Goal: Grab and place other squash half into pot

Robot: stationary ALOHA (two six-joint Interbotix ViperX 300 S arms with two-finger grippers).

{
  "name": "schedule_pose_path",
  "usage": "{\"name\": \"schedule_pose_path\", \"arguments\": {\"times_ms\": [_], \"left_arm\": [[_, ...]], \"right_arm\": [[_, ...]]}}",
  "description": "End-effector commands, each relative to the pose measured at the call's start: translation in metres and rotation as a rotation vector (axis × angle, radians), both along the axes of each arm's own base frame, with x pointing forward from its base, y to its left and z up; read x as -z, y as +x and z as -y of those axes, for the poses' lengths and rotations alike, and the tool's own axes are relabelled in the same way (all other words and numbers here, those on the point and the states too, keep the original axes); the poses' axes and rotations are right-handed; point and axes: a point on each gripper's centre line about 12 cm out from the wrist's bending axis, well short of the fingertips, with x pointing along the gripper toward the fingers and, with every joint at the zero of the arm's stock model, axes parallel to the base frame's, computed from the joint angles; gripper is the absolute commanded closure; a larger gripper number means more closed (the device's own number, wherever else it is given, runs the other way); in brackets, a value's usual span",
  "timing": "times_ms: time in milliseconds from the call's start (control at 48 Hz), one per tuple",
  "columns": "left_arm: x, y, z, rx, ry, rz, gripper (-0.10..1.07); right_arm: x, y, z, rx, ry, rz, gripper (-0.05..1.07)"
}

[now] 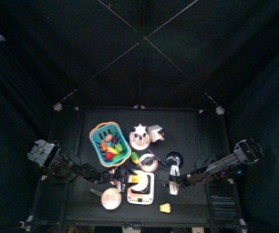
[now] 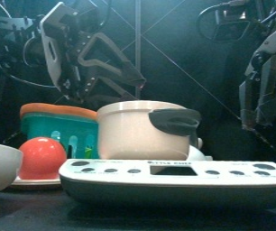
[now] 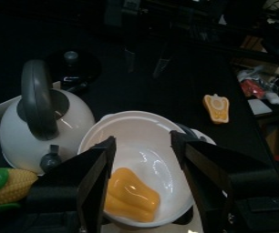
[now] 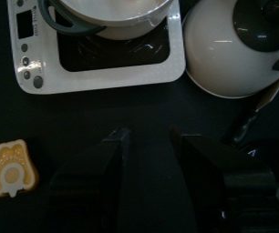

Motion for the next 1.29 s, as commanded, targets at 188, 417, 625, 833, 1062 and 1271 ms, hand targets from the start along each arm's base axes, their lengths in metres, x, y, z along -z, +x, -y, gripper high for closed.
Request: {"name": "schedule_pose_path", "arguments": {"times_ms": [188,417,625,833,1062,1271], "left_arm": [[-0.016,0.002,0.005,0.015,-0.005,0.049,0.1],[-0.013,-0.004,0.01,0.039,0.001,0.04,0.1],[-0.02,-0.015,0.019,0.071,-0.005,0.052,0.1],[-0.019,-0.02,0.02,0.079,-0.004,0.048,0.1],[-0.016,-0.023,0.019,0.079,0.0,0.038,0.1],[-0.014,-0.029,0.019,0.088,0.002,0.028,0.1]], "right_arm": [[-0.023,-0.019,-0.061,-0.099,0.171,0.012,0.24],[-0.002,-0.016,-0.095,-0.068,0.281,-0.09,0.23],[0.017,0.013,-0.119,-0.032,0.273,-0.155,0.23],[0.022,0.024,-0.126,-0.004,0.224,-0.207,0.05],[0.036,0.018,-0.121,0.021,0.153,-0.283,-0.02],[0.053,0.02,-0.126,0.02,0.13,-0.315,-0.01]]}}
